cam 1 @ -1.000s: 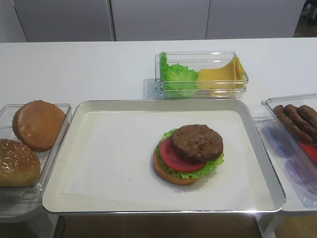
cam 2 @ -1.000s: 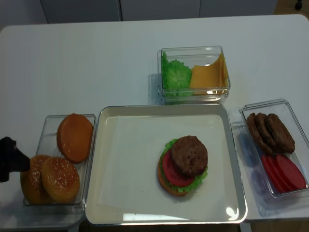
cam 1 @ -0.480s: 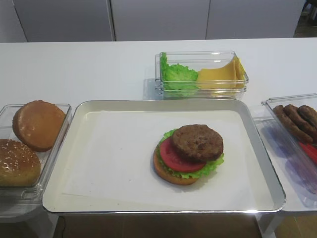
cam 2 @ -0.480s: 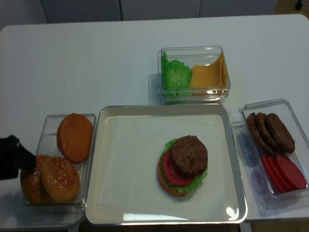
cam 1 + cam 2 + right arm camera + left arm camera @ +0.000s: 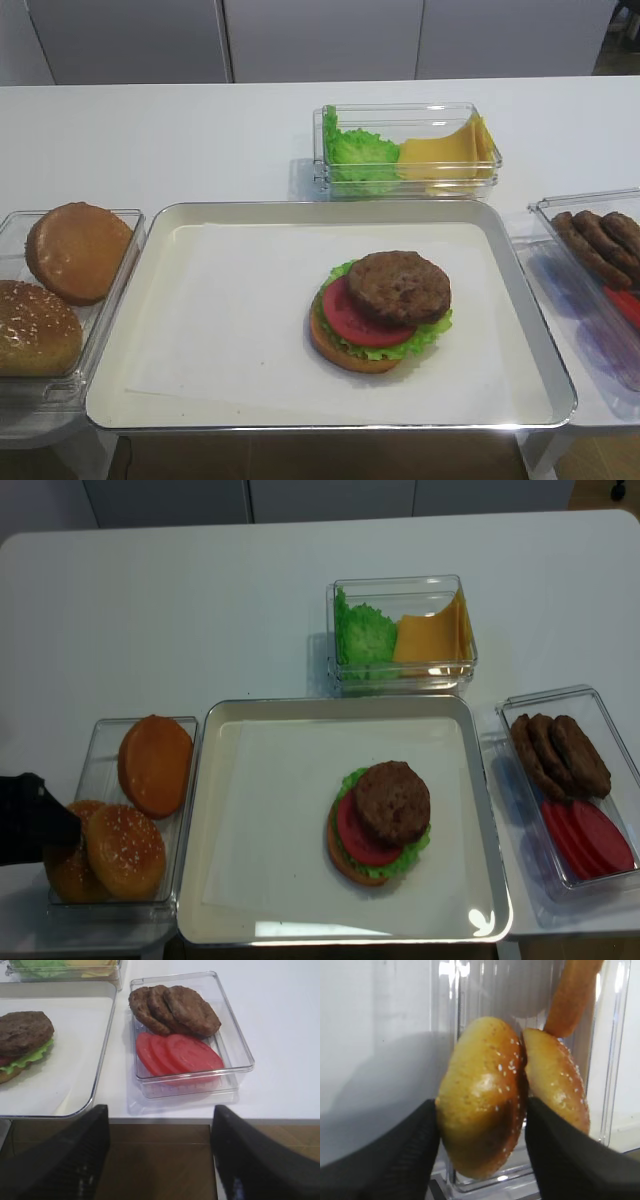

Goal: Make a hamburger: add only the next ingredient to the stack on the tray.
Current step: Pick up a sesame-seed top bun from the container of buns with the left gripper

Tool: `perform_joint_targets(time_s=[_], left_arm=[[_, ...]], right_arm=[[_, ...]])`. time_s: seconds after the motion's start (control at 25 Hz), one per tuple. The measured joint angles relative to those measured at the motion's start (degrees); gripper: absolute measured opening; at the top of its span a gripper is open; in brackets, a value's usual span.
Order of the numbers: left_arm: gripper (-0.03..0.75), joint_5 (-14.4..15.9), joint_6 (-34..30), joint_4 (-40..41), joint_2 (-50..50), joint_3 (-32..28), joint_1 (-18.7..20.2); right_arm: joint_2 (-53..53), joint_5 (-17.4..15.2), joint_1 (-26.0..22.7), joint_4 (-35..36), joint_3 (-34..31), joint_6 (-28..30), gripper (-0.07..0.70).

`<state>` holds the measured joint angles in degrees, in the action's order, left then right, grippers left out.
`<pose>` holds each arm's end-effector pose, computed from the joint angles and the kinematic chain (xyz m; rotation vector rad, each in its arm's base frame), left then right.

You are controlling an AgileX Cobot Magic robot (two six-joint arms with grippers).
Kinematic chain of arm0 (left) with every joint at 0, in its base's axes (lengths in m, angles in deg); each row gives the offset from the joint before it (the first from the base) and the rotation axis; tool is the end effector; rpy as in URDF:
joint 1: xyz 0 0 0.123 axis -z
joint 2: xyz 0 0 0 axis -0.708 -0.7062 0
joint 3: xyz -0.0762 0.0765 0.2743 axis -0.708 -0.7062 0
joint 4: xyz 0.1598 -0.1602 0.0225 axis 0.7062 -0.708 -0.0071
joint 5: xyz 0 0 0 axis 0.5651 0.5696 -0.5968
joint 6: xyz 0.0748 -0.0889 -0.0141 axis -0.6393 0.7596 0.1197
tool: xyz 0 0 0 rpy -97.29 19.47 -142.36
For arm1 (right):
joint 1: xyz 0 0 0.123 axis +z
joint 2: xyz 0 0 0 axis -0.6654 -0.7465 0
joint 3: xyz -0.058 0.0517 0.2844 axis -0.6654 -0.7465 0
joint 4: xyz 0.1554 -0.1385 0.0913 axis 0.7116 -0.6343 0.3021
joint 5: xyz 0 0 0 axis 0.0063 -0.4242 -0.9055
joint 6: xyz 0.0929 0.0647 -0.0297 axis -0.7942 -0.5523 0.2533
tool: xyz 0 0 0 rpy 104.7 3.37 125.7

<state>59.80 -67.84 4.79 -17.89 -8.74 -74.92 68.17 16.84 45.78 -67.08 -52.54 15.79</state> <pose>0.1942 0.0456 0.2338 -0.2244 2.8548 -0.6904 -0.0186 0.0074 0.2388 -0.0582 2.1294 0.1553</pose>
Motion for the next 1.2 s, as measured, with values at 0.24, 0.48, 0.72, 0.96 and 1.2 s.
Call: perform_joint_targets(time_s=[0.24,0.48,0.72,0.96,1.2], left_arm=[[0.260,0.1,0.0,0.1,0.0,0.0,0.0],[0.194,0.6,-0.1,-0.7,0.0,0.1,0.0],[0.183,1.3,-0.1,-0.9,0.1,0.6,0.0],[0.102,1.5,-0.1,-2.9,1.7,3.2,0.0],[0.092,1.5,0.0,-4.6,4.6,8.1,0.0]], right_arm=[[0.0,0.0,0.0,0.0,0.0,0.0,0.495],[0.0,0.0,0.0,0.0,0.0,0.0,0.495],[0.0,0.0,0.0,0.0,0.0,0.0,0.495],[0.0,0.0,0.0,0.0,0.0,0.0,0.495],[0.0,0.0,0.0,0.0,0.0,0.0,0.495]])
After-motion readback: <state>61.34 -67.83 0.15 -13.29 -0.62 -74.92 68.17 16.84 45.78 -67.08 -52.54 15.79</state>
